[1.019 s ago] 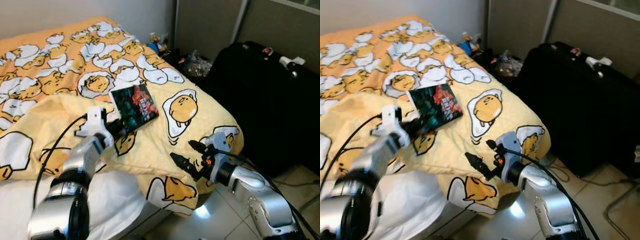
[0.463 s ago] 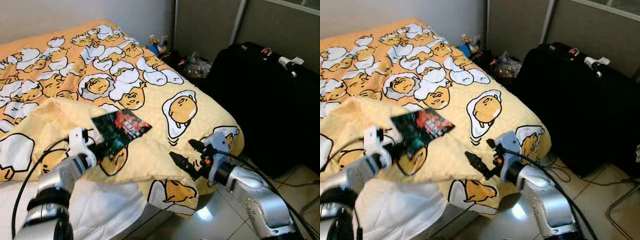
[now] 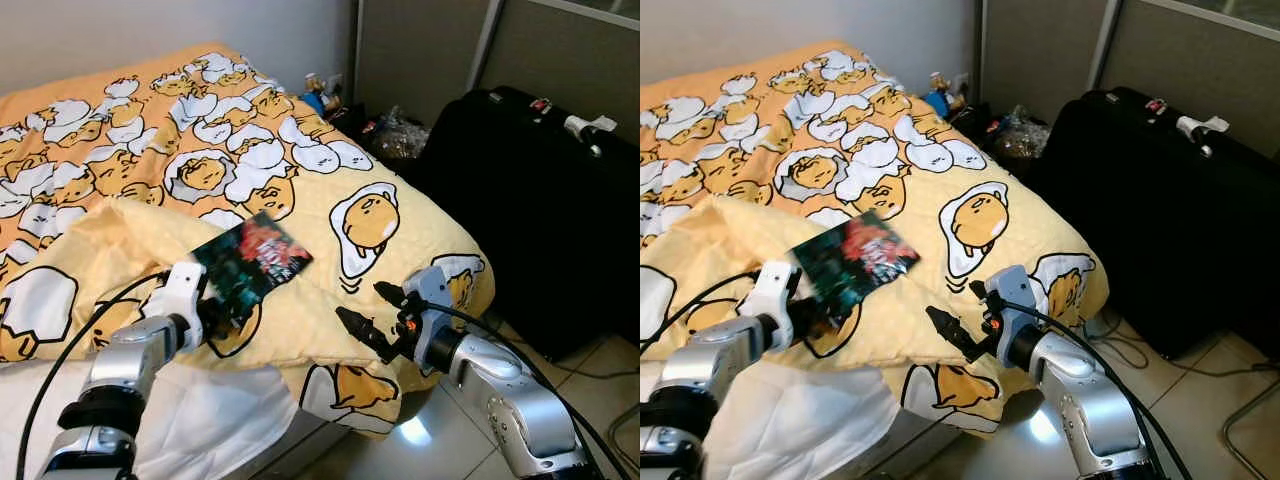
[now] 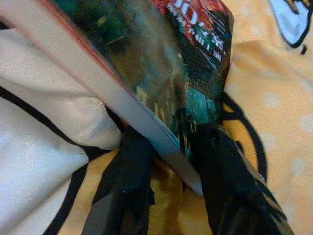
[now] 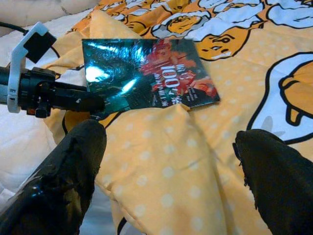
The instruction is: Clean up the room
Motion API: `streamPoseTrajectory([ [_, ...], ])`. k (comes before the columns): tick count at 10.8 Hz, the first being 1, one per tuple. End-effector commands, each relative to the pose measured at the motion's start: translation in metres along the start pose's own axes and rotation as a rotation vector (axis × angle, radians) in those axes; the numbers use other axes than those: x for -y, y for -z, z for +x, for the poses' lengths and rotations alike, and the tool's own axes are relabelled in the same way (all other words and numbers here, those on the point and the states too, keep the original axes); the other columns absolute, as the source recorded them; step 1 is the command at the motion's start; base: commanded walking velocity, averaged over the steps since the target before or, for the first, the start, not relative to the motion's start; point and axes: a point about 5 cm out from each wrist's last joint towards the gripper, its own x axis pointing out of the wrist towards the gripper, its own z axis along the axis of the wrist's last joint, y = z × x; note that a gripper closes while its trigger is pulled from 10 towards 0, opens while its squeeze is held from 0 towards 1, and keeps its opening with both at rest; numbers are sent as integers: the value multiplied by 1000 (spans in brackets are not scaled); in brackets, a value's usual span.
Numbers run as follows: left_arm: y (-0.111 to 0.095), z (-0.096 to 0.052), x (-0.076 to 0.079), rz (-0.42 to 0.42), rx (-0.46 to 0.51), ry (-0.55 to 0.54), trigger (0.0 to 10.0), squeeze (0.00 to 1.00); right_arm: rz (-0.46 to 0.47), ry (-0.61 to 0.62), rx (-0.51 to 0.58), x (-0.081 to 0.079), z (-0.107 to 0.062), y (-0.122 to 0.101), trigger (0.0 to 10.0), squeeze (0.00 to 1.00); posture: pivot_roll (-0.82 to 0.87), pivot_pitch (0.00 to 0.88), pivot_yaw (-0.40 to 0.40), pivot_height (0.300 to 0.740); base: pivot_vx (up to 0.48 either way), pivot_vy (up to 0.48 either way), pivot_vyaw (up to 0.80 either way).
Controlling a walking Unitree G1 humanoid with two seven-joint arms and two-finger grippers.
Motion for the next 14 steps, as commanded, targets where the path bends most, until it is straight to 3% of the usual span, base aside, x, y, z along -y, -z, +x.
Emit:
streamPoseTrajectory([
  [1,6,-4,-6,36,-20,-27,10000,1000,1,19,-12,2,-2,3,10000,0,-60,0,97,740,0,0,0],
  [3,-11,-9,-26,149,45,-168,10000,1000,1,19,-22,1,-3,5,10000,0,-59,0,99,740,0,0,0],
  [5,-22,-18,-42,87,70,-187,10000,1000,2,29,-18,1,-3,5,10000,0,-78,0,127,740,0,0,0],
  [6,-30,-22,-44,35,111,-125,10000,1000,6,41,-13,2,-4,5,10000,0,-80,0,129,740,0,0,0],
  [7,-35,-29,-41,74,92,37,10000,1000,8,47,-14,2,-6,6,10000,0,-76,0,129,740,0,0,0],
  [8,-37,-39,-39,171,8,172,10000,1000,10,46,-18,2,-7,8,10000,0,-74,0,122,740,0,0,0],
  [9,-48,-41,-46,203,34,128,10000,1000,11,46,-21,2,-8,8,10000,0,-73,0,117,740,0,0,0],
  [10,-70,-39,-58,206,152,-33,10000,1000,9,46,-22,3,-7,7,10000,0,-69,0,107,740,0,0,0],
  [12,-90,-26,-61,165,207,-280,10000,1000,0,60,-23,8,-4,4,10000,0,-77,0,92,740,0,0,0],
  [14,-84,-12,-54,79,197,-363,10000,1000,-3,91,-25,13,-4,1,10000,0,-93,0,89,740,0,0,0],
])
